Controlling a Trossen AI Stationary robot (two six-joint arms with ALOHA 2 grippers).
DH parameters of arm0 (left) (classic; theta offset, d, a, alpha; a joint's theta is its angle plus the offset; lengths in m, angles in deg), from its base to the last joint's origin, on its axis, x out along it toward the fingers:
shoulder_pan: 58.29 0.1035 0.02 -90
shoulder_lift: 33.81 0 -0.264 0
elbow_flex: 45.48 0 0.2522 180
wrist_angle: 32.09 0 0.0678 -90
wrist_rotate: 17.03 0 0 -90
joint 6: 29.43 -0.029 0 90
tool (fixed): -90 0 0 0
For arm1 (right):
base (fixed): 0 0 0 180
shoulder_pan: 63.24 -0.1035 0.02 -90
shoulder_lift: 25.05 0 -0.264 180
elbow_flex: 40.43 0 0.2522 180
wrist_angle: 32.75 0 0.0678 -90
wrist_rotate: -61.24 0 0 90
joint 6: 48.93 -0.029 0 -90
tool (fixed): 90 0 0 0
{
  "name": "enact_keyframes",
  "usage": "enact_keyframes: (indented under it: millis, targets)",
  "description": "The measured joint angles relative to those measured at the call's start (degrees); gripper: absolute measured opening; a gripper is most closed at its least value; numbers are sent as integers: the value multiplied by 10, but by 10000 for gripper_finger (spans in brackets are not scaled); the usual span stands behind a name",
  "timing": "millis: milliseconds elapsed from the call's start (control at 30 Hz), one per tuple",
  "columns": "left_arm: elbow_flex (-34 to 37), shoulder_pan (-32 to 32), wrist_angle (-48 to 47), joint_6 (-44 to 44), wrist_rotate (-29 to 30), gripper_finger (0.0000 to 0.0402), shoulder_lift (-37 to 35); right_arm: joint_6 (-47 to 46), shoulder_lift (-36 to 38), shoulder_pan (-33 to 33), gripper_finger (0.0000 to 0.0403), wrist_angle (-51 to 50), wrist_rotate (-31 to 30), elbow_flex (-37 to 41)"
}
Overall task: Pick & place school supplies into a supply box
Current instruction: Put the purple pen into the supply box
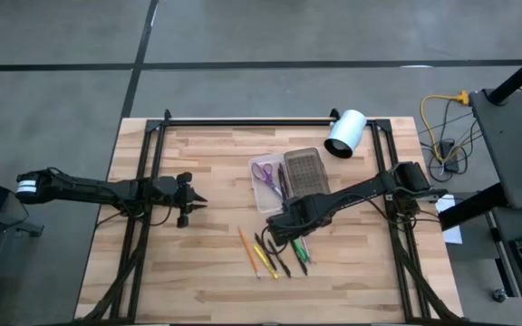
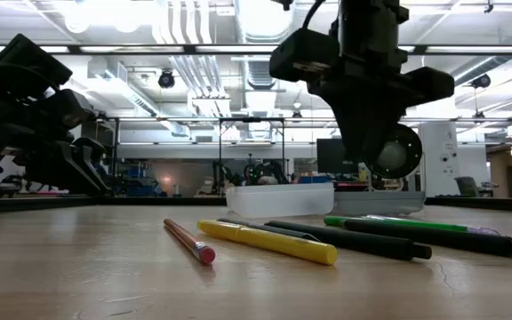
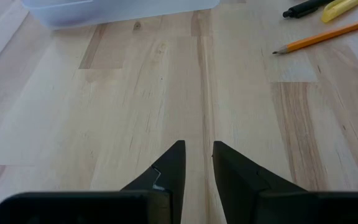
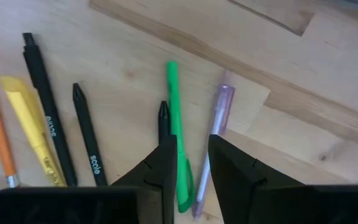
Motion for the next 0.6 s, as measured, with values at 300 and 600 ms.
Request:
enact_keyframes:
  millis: [300, 600]
  targets:
    - [0, 0, 0, 0, 0, 67, 0, -10, 0, -1, 68, 2, -10, 27]
    - [0, 0, 0, 0, 0, 66, 0, -10, 0, -3, 79, 25, -10, 56]
